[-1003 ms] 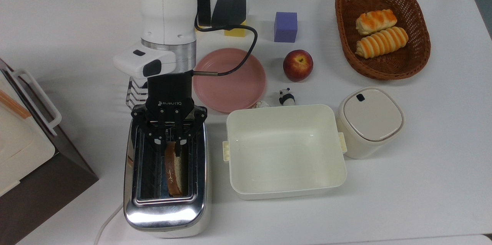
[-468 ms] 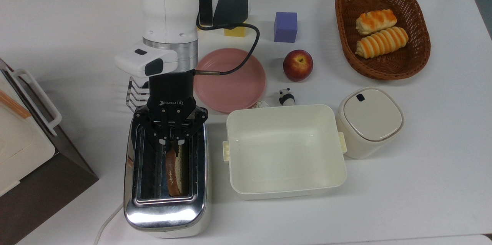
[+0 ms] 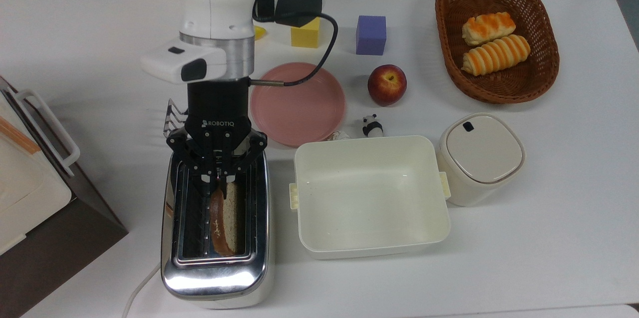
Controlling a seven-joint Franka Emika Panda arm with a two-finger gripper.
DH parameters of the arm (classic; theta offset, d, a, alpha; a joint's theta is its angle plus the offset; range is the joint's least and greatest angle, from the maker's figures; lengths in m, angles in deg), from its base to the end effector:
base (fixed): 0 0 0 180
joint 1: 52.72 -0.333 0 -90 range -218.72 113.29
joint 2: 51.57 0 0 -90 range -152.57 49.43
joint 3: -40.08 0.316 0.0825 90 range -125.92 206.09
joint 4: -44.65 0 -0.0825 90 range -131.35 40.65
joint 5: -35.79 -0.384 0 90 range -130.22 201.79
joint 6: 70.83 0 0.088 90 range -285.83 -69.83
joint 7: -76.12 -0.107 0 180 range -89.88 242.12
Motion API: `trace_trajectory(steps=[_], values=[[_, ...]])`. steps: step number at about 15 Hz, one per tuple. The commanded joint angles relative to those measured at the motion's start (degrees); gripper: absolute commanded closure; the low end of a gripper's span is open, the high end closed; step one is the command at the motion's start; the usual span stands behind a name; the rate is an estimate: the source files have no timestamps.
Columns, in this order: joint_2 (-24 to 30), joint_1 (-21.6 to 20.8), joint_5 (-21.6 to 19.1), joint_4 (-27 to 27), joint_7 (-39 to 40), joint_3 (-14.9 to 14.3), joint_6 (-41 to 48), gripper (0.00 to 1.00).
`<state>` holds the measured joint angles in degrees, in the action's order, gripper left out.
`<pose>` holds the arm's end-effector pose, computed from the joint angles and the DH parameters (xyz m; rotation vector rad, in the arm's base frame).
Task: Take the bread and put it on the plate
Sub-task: 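Lift the bread slice straight up out of the toaster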
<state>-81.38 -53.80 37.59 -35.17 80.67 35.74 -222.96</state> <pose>0.7545 -0.0284 0.4962 2.8310 0.0980 1.0952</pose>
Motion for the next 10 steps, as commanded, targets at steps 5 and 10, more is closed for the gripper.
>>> trace_trajectory(steps=[5, 10], values=[[6.34, -0.23, -0.57, -1.48, 0.37, -0.14, -0.63, 1.00], [8.71, -0.32, -2.68, -1.56, -1.20, -0.14, 0.51, 1.00]])
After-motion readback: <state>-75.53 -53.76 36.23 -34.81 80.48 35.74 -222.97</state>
